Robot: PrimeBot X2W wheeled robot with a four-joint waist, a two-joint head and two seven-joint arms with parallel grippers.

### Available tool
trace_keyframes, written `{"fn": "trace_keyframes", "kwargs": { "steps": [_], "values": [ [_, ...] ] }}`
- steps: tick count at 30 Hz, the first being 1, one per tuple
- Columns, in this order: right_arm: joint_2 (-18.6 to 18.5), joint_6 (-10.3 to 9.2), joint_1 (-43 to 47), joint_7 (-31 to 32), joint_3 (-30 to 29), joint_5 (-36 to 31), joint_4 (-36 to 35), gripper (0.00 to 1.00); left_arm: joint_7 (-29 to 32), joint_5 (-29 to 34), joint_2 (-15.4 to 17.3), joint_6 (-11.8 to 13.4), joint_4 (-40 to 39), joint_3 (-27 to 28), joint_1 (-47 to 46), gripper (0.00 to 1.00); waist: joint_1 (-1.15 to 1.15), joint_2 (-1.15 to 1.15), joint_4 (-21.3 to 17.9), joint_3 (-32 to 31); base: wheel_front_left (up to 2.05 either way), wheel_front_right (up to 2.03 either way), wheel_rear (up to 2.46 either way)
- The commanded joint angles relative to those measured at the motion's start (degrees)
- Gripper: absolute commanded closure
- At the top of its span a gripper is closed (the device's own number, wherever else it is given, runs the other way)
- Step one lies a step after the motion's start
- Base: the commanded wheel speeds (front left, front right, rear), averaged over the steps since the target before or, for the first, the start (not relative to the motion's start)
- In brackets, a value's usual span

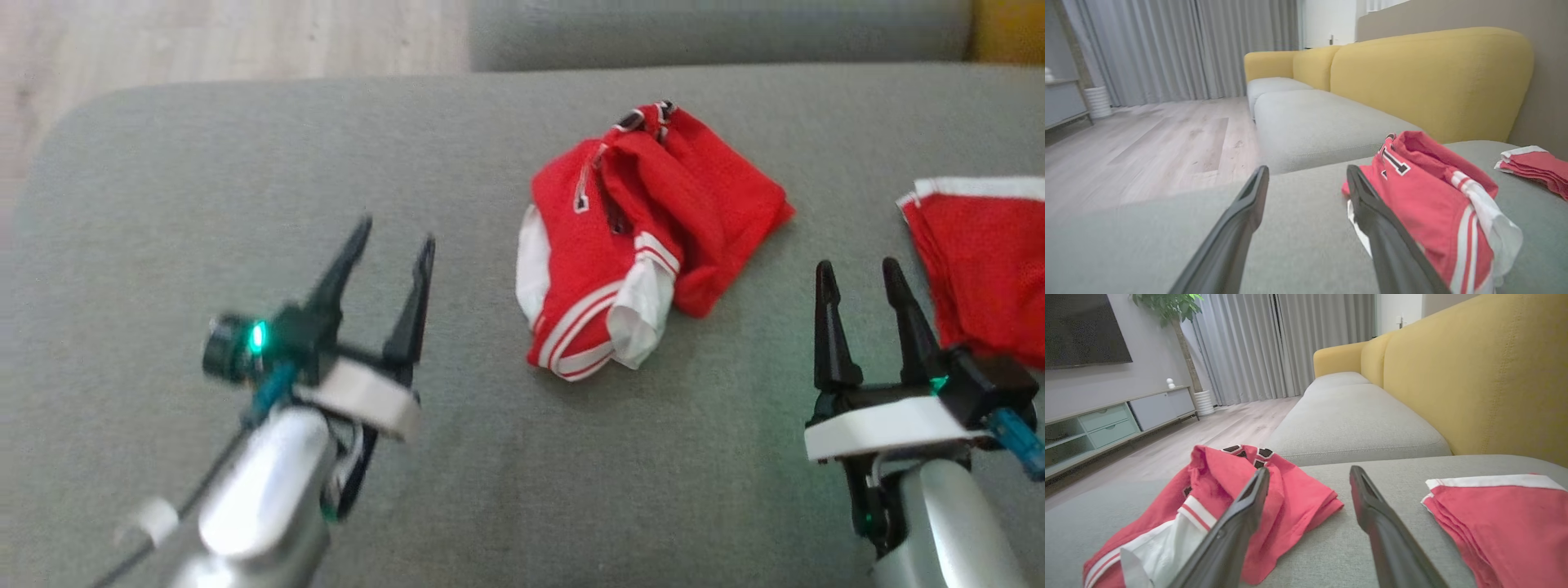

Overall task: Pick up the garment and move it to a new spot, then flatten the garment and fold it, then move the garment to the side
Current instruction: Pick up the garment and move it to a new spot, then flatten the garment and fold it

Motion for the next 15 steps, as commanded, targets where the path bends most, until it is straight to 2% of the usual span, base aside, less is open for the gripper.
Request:
{"fn": "trace_keyframes", "kwargs": {
  "steps": [1,8,15],
  "values": [
    [-0.09,-0.04,-0.41,-0.62,1.25,-0.44,-1.66,0.0,-0.53,0.07,0.66,0.59,-2.34,2.68,-0.31,0.0,0.01,0.0,1.91,-2.05,0.0,0.0,0.0],
    [-0.09,-0.04,2.16,-0.62,1.54,0.02,-1.57,0.0,-0.54,0.73,-1.58,2.53,-6.0,5.85,10.42,0.0,0.01,0.0,2.58,-4.11,0.0,0.0,0.0],
    [-0.09,-0.04,2.75,-0.62,1.97,0.2,-1.48,0.0,-0.54,2.61,-3.36,1.84,-7.53,8.52,12.84,0.0,0.01,0.0,1.98,-4.24,0.0,0.0,0.0]
  ]
}}
